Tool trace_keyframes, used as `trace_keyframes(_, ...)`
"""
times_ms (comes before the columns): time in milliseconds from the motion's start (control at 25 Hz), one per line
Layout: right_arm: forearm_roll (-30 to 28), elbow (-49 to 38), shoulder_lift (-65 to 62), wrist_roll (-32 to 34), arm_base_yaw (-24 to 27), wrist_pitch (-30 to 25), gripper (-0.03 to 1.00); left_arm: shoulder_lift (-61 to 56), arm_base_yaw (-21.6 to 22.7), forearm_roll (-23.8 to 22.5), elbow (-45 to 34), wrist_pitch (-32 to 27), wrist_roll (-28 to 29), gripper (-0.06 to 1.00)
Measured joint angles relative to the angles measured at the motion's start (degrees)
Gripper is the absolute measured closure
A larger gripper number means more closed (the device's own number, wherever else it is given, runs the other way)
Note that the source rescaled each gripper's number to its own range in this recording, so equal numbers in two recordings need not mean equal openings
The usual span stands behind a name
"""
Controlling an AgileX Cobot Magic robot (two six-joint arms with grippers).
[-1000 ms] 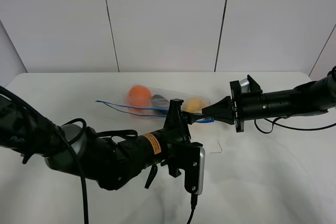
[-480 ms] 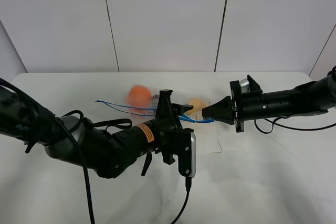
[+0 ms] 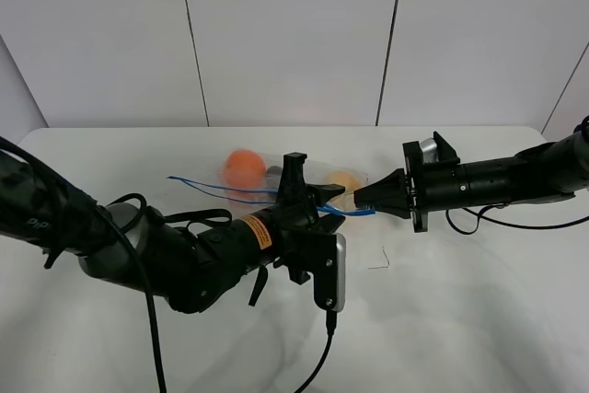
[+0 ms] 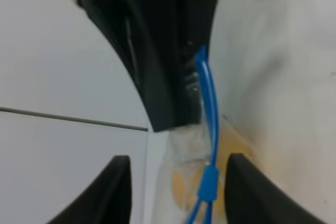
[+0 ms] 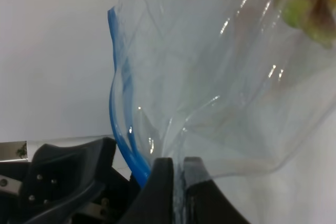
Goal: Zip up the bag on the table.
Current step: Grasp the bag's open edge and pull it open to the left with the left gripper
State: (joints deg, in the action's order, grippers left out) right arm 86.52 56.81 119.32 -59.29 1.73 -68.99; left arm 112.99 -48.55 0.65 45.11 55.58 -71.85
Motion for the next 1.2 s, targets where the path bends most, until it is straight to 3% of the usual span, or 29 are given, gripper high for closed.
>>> trace_keyframes(280,0.0,0.0,0.0,0.0,0.0,0.0,0.97,0.0,-0.1,0.0,0.0,0.1,-0.7,0.45)
trace_keyframes(520,0.0,0.0,0.0,0.0,0.0,0.0,0.97,0.0,-1.5,0.0,0.0,0.1,-1.3,0.67)
trace_keyframes(880,0.0,0.0,0.0,0.0,0.0,0.0,0.97,0.0,-1.8,0.3,0.0,0.1,-2.7,0.73)
trace_keyframes(1040,0.2,0.0,0.0,0.1,0.0,-0.1,0.97,0.0,-1.9,1.3,0.0,-0.3,-4.5,0.94)
trace_keyframes(1200,0.4,0.0,0.0,0.1,0.0,-0.1,0.97,0.0,-1.9,2.1,0.0,-0.3,-5.4,0.94)
